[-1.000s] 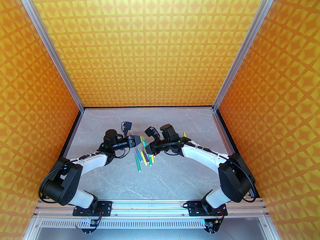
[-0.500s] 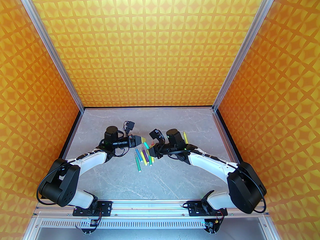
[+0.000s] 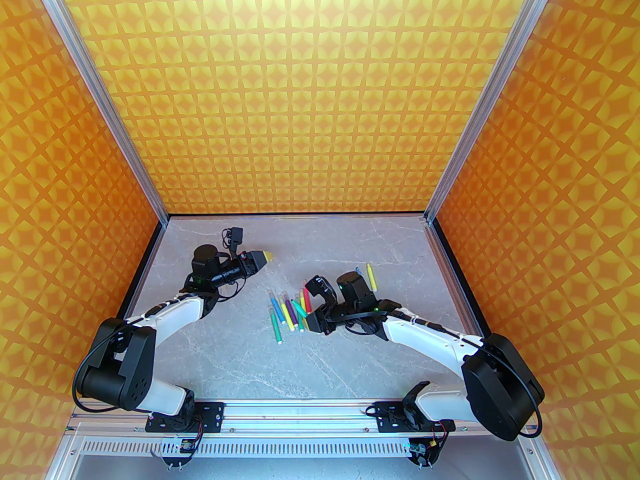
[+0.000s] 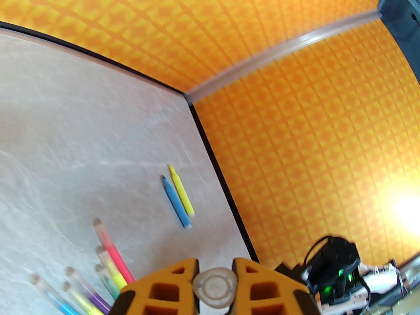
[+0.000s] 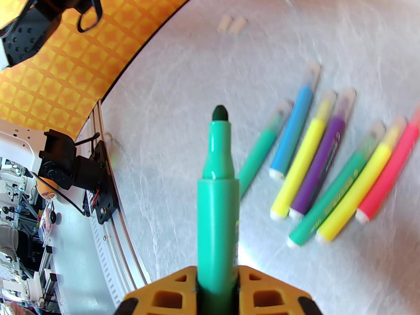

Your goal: Open the pen caps

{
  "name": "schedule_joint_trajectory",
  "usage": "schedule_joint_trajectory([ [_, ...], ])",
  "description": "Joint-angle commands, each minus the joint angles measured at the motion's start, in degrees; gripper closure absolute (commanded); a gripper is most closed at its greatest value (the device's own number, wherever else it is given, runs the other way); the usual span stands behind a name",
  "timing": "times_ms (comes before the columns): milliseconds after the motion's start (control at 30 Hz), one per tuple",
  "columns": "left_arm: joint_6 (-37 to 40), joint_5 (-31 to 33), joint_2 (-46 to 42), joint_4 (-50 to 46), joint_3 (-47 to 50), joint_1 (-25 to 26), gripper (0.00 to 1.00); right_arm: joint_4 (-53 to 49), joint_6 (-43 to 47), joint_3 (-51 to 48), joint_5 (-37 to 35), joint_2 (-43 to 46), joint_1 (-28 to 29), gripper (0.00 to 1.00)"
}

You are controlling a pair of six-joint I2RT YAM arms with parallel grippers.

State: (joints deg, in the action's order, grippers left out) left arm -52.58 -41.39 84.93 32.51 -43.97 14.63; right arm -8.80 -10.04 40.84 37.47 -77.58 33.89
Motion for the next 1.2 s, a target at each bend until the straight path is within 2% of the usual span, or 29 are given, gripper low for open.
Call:
schedule_joint_trajectory([
  [0, 3.04, 4.36, -3.19, -6.96, -2.10, -0.42, 1.00, -0.43, -1.06, -0.48, -2.73, 2.11, -1.55, 1.00],
  [67, 7.61, 6.89, -4.29, -17.13, -3.63, -0.83, 1.00, -1.10, -1.71, -0.11, -6.76, 2.52, -2.67, 1.00],
  [233, 22.28, 19.75, -3.63, -46.36, -10.72, -0.84, 1.00, -5.23, -2.23, 3.05, -22.54, 1.87, -4.49, 1.00],
  [400, 28.71, 29.48, 0.05, -60.43, -15.17, -0.90, 1.00, -9.22, -1.65, 7.88, -37.31, -1.41, -4.80, 1.00],
  [533, 30.97, 35.21, 3.06, -66.10, -17.69, -0.87, 1.00, -11.35, -0.34, 11.30, -45.16, -5.32, -4.96, 1.00],
  [700, 33.09, 38.54, 7.43, -70.72, -21.25, -0.89, 1.00, -12.04, 0.81, 13.84, -49.08, -9.92, -5.88, 1.00],
  [933, 34.27, 39.36, 12.11, -70.54, -23.65, -1.03, 1.00, -11.59, 1.44, 16.00, -49.72, -16.86, -8.06, 1.00],
  [1167, 35.00, 41.88, 18.34, -71.27, -26.01, -1.27, 0.99, -14.25, -0.27, 19.50, -47.14, -21.72, -10.66, 1.00],
])
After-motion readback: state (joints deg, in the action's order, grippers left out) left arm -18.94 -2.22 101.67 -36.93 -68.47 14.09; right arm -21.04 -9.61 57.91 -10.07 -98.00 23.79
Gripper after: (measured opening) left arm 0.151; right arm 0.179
